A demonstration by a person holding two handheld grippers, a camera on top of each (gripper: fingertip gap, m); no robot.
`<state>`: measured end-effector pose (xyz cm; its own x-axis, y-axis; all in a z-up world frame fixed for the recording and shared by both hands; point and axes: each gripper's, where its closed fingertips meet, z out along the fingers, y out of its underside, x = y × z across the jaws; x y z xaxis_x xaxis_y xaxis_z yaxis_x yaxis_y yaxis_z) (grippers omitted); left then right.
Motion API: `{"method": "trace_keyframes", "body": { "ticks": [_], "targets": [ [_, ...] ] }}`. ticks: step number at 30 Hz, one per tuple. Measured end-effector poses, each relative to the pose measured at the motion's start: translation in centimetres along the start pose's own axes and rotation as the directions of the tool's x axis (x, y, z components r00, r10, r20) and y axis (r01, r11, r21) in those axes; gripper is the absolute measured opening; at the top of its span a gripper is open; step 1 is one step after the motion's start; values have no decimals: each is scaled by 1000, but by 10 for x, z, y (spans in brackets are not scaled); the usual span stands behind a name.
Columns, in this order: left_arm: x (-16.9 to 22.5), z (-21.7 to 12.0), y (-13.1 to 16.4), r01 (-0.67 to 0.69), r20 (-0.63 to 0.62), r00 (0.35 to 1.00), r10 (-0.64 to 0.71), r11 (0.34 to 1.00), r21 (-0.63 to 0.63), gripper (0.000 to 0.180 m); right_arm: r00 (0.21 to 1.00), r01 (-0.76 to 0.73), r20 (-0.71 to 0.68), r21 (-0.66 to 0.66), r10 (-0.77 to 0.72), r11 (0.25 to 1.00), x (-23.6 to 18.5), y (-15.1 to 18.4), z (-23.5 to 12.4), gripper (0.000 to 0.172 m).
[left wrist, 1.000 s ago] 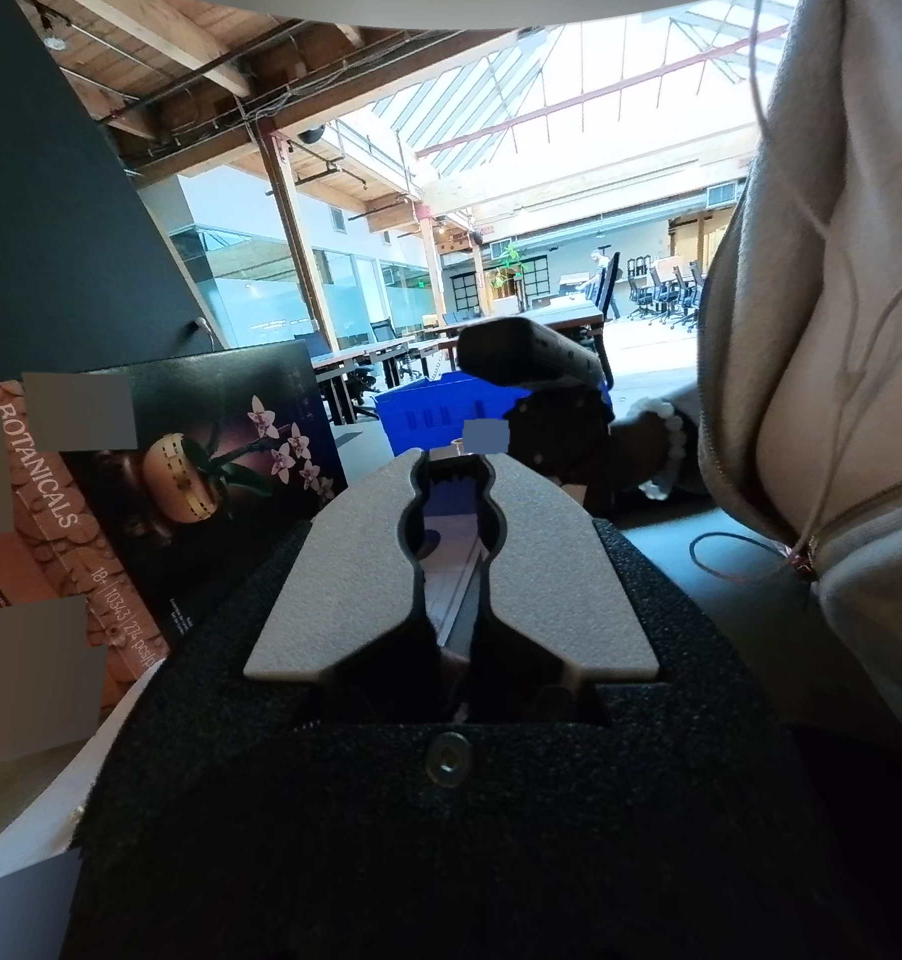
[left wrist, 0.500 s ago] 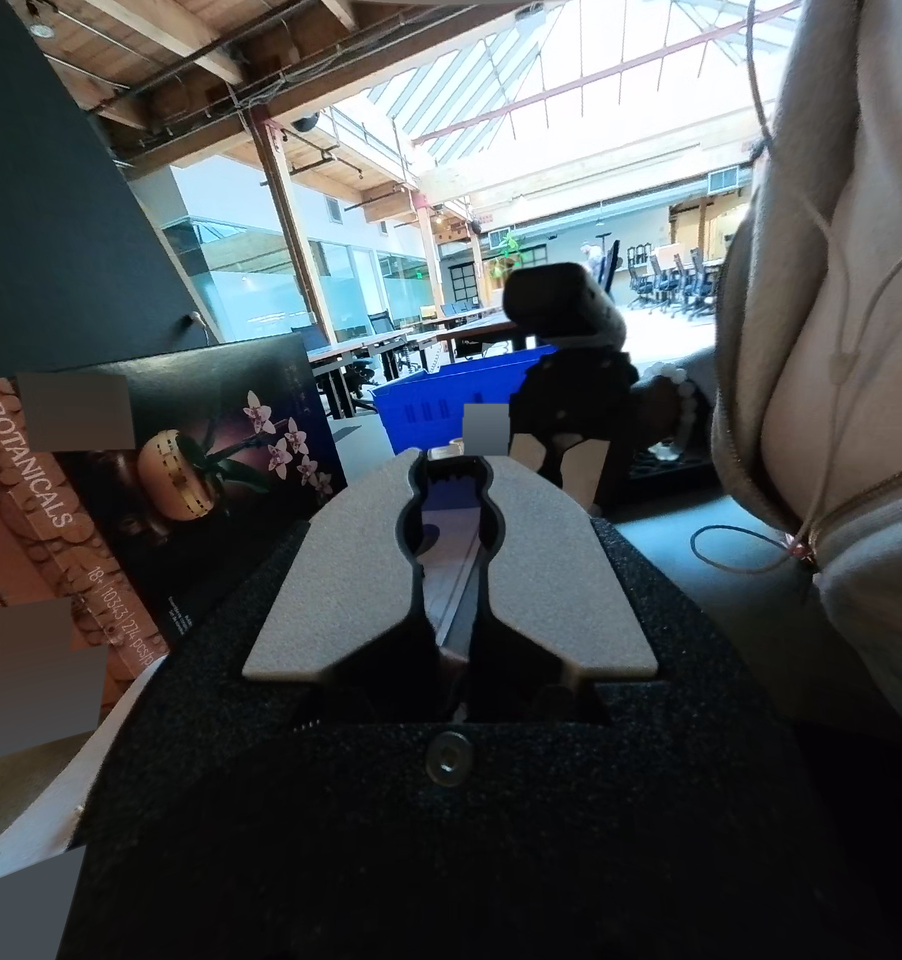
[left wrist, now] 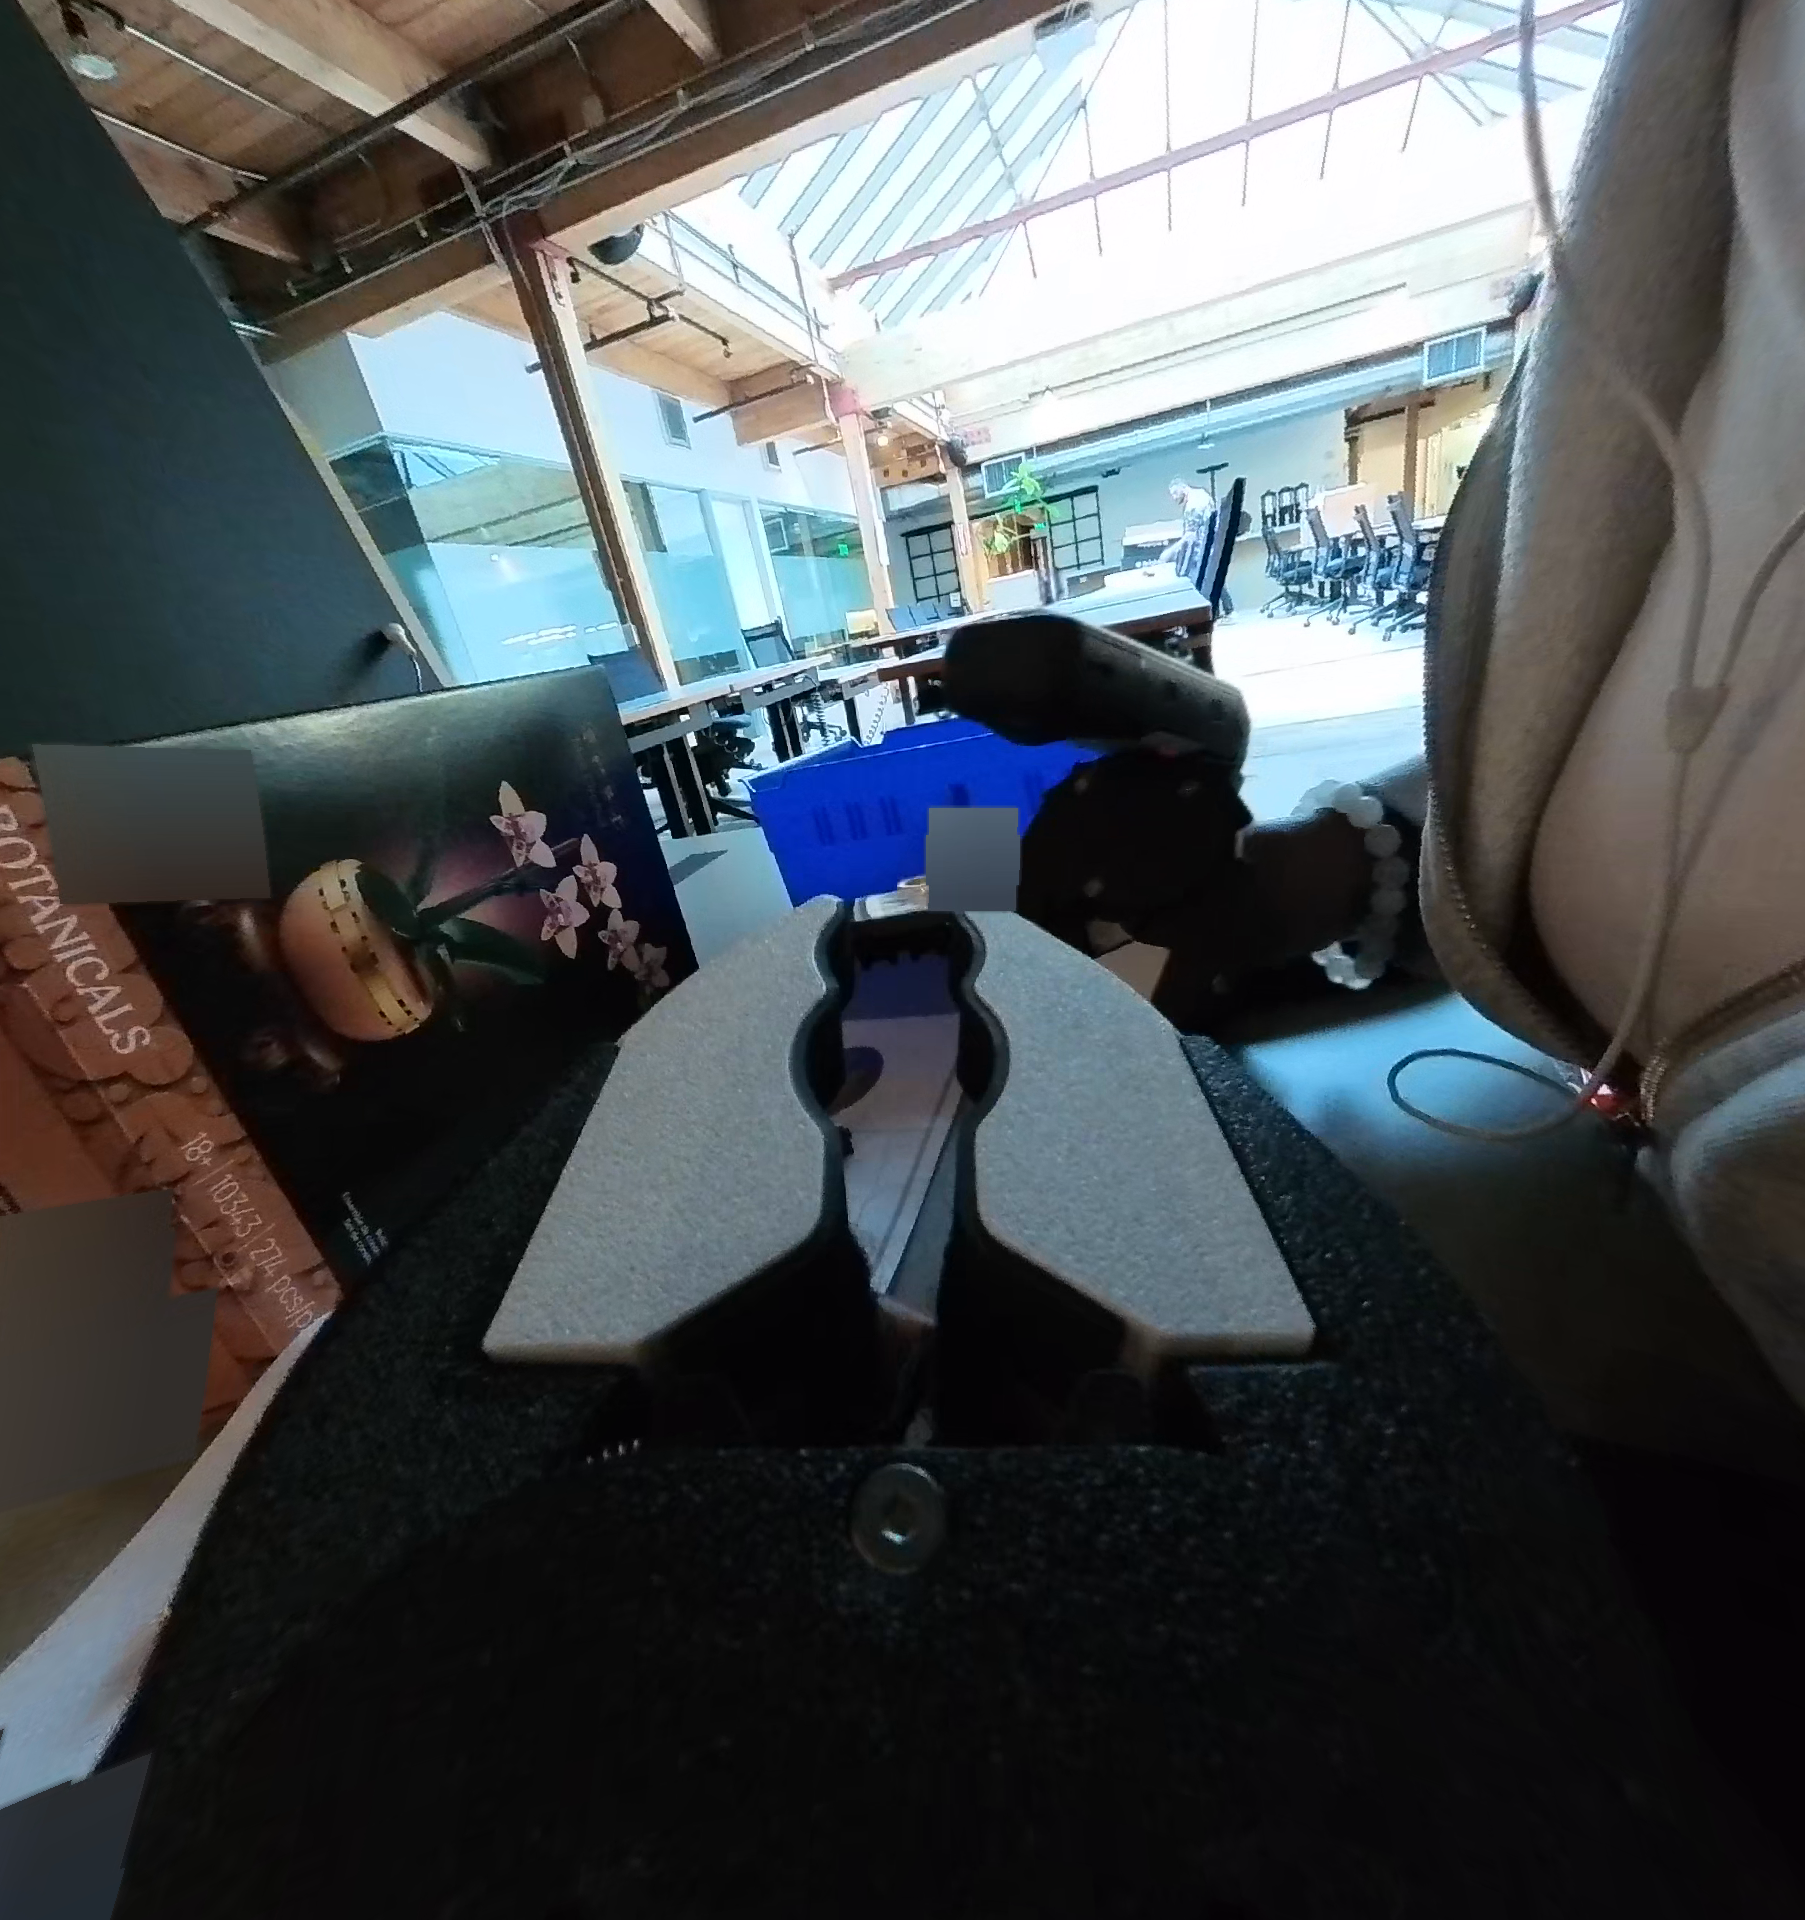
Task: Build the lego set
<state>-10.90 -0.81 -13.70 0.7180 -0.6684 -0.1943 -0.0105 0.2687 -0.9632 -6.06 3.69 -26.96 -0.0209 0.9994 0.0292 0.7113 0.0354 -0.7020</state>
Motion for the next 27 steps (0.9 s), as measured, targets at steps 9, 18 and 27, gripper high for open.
{"method": "trace_keyframes", "body": {
  "ticks": [9, 18, 27],
  "targets": [
    [1, 1, 0, -4, -2, 1000, 4, 1000, -5, 16, 951, 296, -68, -101, -303, 950, 13, -3, -28, 2],
    [-2, -1, -2, 5, 10, 1000, -5, 1000, 13, 16, 951, 299, -78, -10, -299, 954, 9, -21, 4, 4],
    [-2, -1, -2, 9, 8, 1000, -9, 1000, 12, 16, 961, 264, -84, -17, -265, 964, 14, -15, 10, 4]
  ]
}}
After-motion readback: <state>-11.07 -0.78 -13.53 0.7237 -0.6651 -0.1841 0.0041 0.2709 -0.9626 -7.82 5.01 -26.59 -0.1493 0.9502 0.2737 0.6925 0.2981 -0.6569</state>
